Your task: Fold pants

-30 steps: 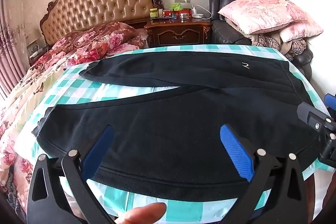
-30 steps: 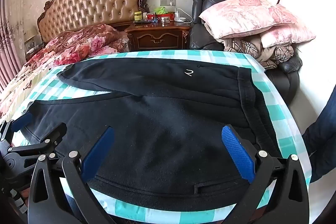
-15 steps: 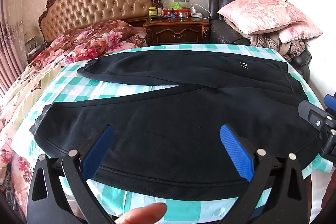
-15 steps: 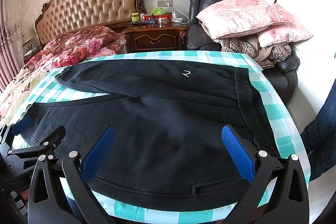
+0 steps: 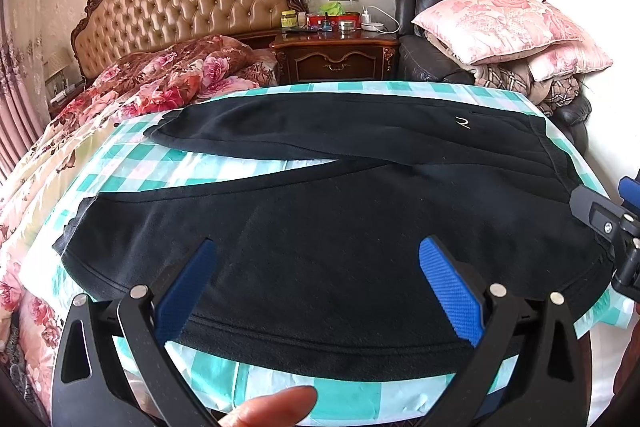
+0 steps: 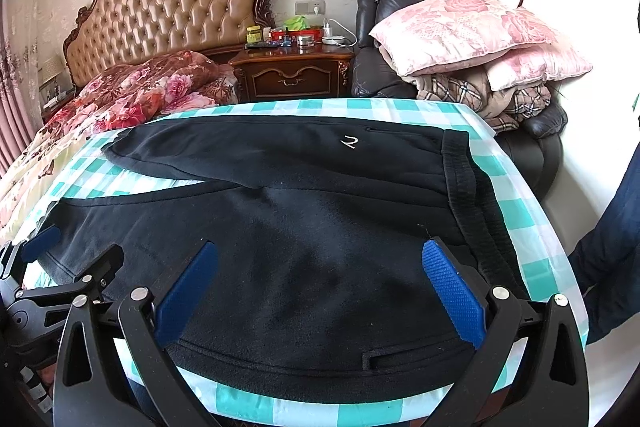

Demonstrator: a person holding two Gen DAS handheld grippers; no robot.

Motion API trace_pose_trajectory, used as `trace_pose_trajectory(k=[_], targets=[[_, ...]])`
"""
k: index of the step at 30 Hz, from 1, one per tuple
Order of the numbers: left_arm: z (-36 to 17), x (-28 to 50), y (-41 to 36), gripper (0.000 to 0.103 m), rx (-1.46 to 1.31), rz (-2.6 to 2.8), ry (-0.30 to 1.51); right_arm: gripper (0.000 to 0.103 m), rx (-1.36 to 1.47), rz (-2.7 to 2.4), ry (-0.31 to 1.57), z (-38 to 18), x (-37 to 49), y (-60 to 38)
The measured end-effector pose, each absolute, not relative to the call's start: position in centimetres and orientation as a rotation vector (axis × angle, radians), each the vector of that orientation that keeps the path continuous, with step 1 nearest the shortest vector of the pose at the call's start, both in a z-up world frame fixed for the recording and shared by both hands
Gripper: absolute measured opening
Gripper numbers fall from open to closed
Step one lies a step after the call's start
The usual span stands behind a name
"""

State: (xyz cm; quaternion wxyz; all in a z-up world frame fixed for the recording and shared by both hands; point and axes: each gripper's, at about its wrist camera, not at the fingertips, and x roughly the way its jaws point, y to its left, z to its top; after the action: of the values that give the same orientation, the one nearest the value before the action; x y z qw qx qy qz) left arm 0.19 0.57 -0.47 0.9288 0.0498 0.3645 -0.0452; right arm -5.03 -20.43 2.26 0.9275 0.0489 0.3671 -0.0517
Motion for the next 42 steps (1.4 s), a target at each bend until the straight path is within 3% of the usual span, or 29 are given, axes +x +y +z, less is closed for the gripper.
trace_pose_trajectory(k=[42], targets=[[-1.01, 0.23, 0.7, 0.102, 0.079, -0.101, 0.783, 0.099, 0.102, -0.107, 0.747, 2.46, -5.16, -20.41]])
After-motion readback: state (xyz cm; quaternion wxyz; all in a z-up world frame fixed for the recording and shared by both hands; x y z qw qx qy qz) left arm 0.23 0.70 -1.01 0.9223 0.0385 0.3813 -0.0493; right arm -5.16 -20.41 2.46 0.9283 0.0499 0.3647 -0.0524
